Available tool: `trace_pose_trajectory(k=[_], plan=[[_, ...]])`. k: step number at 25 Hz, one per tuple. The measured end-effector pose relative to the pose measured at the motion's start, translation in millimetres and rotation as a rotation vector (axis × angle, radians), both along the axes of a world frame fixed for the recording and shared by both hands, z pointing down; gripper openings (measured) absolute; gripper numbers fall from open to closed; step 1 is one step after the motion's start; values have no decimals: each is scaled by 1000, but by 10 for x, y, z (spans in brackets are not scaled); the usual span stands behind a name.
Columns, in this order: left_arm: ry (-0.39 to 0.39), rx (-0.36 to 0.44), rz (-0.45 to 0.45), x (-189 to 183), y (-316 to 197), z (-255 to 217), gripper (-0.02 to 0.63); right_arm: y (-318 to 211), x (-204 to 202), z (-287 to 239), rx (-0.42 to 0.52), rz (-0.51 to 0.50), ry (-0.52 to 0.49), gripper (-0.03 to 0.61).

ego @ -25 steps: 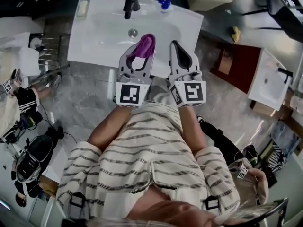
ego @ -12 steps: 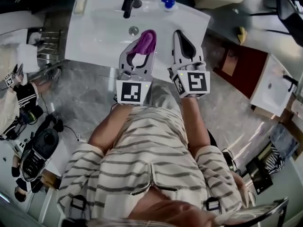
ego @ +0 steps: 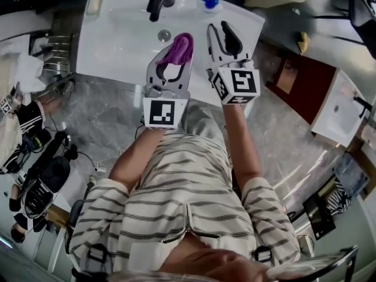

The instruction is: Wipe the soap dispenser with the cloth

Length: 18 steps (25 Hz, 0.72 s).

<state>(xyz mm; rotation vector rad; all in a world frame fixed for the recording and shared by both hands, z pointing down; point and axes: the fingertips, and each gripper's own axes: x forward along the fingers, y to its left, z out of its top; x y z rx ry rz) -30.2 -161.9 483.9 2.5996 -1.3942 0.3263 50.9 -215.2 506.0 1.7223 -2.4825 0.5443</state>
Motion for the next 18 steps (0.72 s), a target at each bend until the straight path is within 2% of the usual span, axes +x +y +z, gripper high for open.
trace_pose_trajectory(k=[6, 18], plan=[[6, -27, -21, -12, -29, 130, 130, -242, -14, 214, 10, -29, 90, 143], [1, -50, -32, 2, -76, 261, 130, -648, -25, 498, 7, -46, 168, 175]])
